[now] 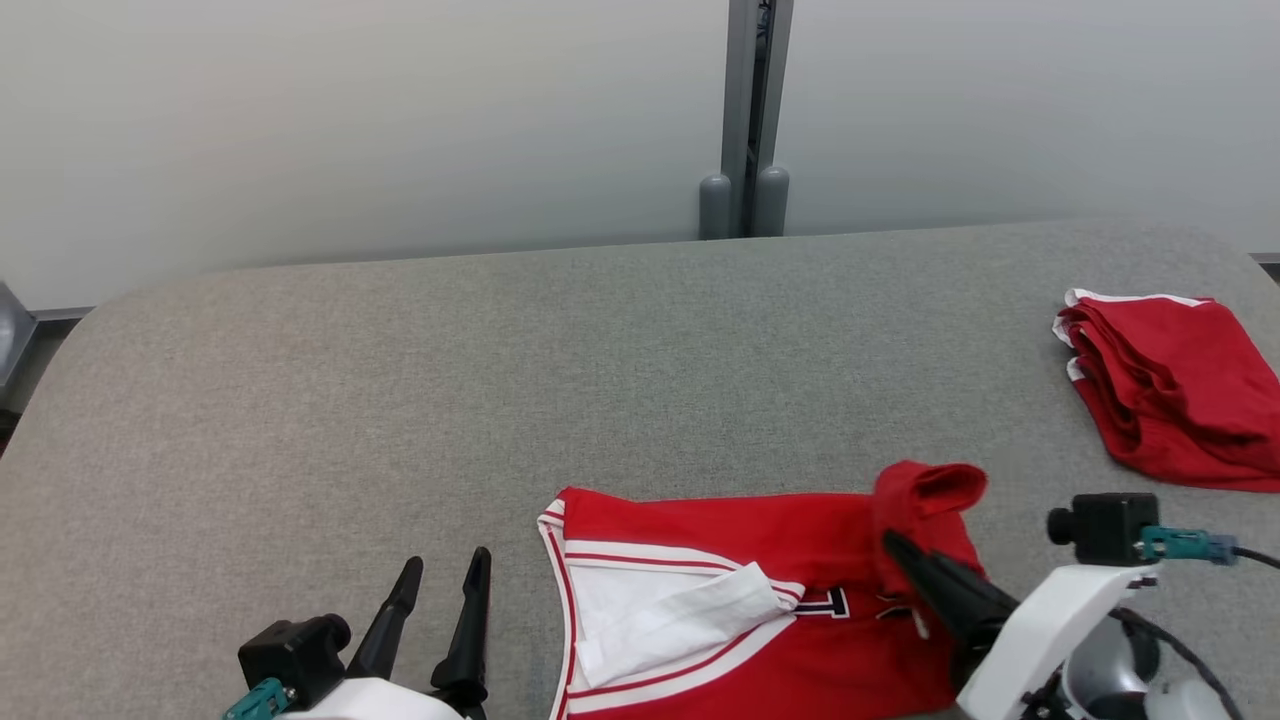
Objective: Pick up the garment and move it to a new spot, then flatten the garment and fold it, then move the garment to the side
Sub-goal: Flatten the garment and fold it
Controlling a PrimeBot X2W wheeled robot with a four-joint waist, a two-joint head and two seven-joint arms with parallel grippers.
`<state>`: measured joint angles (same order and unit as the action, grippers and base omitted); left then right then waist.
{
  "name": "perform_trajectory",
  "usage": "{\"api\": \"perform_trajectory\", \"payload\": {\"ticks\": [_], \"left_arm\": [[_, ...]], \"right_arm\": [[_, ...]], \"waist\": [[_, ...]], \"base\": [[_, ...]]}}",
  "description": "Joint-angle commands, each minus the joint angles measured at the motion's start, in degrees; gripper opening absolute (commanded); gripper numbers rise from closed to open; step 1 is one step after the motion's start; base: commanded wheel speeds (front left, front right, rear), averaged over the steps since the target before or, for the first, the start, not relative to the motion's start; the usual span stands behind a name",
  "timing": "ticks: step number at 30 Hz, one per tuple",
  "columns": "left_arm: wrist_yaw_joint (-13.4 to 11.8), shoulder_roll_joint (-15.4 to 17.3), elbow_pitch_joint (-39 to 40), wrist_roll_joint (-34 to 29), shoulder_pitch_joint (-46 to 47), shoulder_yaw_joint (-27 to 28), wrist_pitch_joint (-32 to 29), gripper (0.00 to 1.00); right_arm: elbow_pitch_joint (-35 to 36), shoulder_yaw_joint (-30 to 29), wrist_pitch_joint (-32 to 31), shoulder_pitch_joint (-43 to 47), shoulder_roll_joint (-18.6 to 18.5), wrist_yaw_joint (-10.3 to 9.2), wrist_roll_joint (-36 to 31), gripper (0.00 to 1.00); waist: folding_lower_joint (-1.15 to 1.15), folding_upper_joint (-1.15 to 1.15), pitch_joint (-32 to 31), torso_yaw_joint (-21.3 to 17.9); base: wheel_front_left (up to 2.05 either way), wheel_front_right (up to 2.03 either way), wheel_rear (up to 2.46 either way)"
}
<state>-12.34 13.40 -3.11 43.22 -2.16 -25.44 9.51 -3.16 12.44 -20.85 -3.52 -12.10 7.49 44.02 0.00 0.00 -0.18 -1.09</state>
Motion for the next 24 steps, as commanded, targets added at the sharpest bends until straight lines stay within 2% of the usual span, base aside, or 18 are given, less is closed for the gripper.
{"api": "perform_trajectory", "payload": {"ticks": [1, 6, 12, 24], "left_arm": [[0.24, 0.12, -0.13, -0.08, 0.59, -0.06, -0.07, 1.00], [0.34, 0.06, -0.27, -0.08, 0.89, -0.34, -0.01, 1.00], [0.57, -0.04, -0.40, -0.10, 1.42, -0.77, -0.01, 1.00], [1.05, -0.41, -1.30, -0.05, 1.80, -1.58, 0.23, 1.00]], "right_arm": [[0.69, 0.95, -0.72, 0.10, 0.67, 0.02, 1.05, 0.00], [0.16, 5.98, -1.53, -2.18, 4.34, 0.02, 1.40, 0.00], [-4.97, 11.49, 0.06, -5.63, 7.33, 0.02, 1.68, 0.00], [-18.93, 19.11, 6.18, -12.62, 9.08, 0.03, 3.64, 0.00]], "waist": [[0.00, 0.00, -0.10, 0.42], [0.00, 0.00, -0.30, 1.53], [0.00, 0.00, -0.48, 3.32], [0.00, 0.00, -0.88, 6.82]], "base": [[0.00, 0.00, 0.00], [0.00, 0.00, 0.00], [0.00, 0.00, 0.00], [0.00, 0.00, 0.00]]}}
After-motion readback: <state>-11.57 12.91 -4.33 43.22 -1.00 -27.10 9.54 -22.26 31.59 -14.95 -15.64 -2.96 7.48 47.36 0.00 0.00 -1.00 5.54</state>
